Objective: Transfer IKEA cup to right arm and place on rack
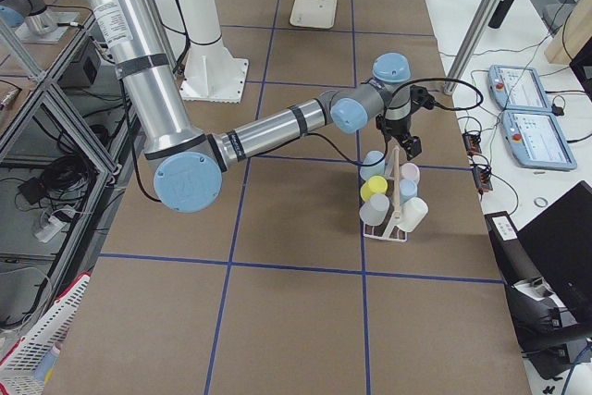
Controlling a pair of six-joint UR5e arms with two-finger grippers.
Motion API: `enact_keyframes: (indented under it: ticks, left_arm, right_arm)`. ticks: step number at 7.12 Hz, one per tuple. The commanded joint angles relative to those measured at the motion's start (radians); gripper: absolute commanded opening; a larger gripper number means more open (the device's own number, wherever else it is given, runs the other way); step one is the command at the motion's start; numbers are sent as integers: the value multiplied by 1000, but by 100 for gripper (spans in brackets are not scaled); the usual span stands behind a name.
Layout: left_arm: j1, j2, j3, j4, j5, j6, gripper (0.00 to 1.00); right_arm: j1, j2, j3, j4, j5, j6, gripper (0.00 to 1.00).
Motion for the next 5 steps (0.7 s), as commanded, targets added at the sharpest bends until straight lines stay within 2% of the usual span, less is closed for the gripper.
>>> enact_keyframes:
  ticks: [1, 2, 3, 5]
  left_arm:
    - [-17, 32, 1, 4, 6, 12, 100]
    - [-43, 49, 2, 4, 7, 26, 100]
    - [-104, 97, 20, 5, 9, 148, 100]
    - [-172, 155, 56, 7, 6, 212, 100]
  right_arm:
    - [63, -64, 71, -135, 12, -3, 100]
    - [110, -112, 87, -177, 17, -5, 100]
    - [151, -170, 81, -185, 64, -6, 100]
    - [245, -331, 90, -174, 151, -11, 100]
